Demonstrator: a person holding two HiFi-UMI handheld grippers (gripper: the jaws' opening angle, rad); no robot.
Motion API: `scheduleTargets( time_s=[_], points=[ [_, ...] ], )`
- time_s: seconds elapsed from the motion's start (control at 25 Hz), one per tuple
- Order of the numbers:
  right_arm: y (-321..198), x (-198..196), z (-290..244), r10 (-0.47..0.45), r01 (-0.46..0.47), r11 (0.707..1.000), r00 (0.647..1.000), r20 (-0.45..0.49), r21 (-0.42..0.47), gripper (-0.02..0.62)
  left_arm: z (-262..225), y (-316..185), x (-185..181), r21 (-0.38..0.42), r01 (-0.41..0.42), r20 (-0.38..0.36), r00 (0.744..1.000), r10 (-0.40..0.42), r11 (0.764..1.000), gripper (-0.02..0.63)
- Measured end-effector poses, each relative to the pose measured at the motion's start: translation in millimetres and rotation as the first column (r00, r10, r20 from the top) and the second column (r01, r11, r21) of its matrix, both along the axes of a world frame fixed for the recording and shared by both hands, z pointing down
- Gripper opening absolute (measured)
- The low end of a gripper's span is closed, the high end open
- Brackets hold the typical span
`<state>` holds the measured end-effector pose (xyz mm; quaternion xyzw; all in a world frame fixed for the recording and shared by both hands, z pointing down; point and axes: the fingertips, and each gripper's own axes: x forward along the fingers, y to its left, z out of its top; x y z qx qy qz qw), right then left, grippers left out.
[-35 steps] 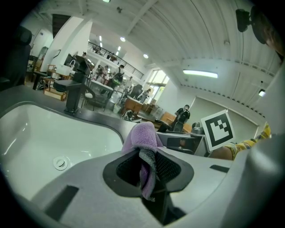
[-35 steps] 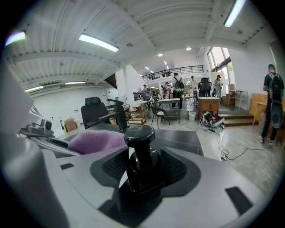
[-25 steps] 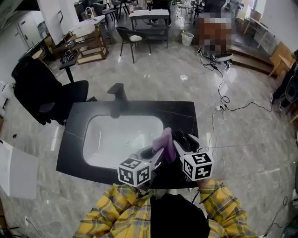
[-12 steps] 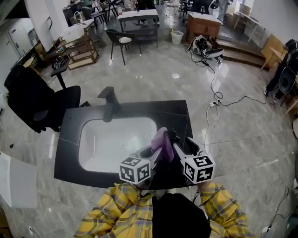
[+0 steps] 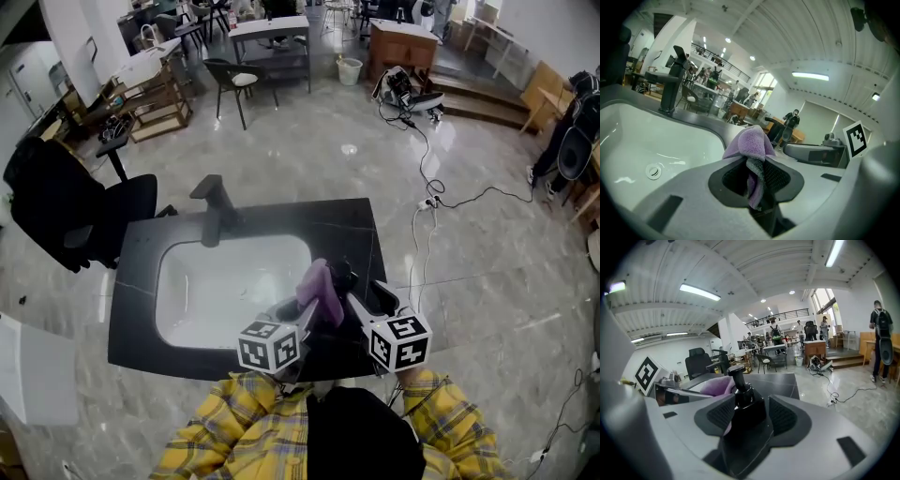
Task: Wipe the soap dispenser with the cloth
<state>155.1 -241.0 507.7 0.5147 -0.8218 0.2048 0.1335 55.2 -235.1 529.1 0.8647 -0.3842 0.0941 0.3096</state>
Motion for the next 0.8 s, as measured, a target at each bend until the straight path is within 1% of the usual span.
scheduleTargets(
  time_s=[0.2,0.32,0.44,0.52,0.64,0.8],
  points=[
    [-1.3,-2.7,-0.9,-0.018,0.018,1.000,1.000,-0.013,0.006,0.215,4.9,3.9,-1.7,-0.007,0.009,0.014,1.000,-0.009,1.000,0.064],
    [-3.2,-7.1,-0.4,-0.046,0.046,0.999,0.999,-0.024,0.015,0.215,10.7,7.6,-4.9,-0.013,0.016,0.022,1.000,-0.016,1.000,0.064],
    [-5.9,-11.1,-2.7,-0.092,0.093,0.995,0.995,-0.033,0.034,0.215,14.4,10.2,-7.8,-0.023,0.019,0.030,0.999,-0.018,1.000,0.064],
    [-8.8,-14.9,-6.1,-0.145,0.148,0.988,0.989,-0.041,0.055,0.215,15.7,11.3,-9.9,-0.037,0.022,0.032,0.999,-0.021,0.999,0.064],
    [-13.0,-23.6,-10.8,-0.271,0.276,0.957,0.960,-0.073,0.084,0.215,12.7,12.2,-14.9,-0.050,0.039,0.021,0.999,-0.038,0.998,0.064],
    [-19.1,-34.8,-10.9,-0.435,0.442,0.891,0.896,-0.089,0.101,0.215,3.7,12.6,-23.3,-0.026,0.063,-0.009,0.998,-0.063,0.998,0.064]
  ],
)
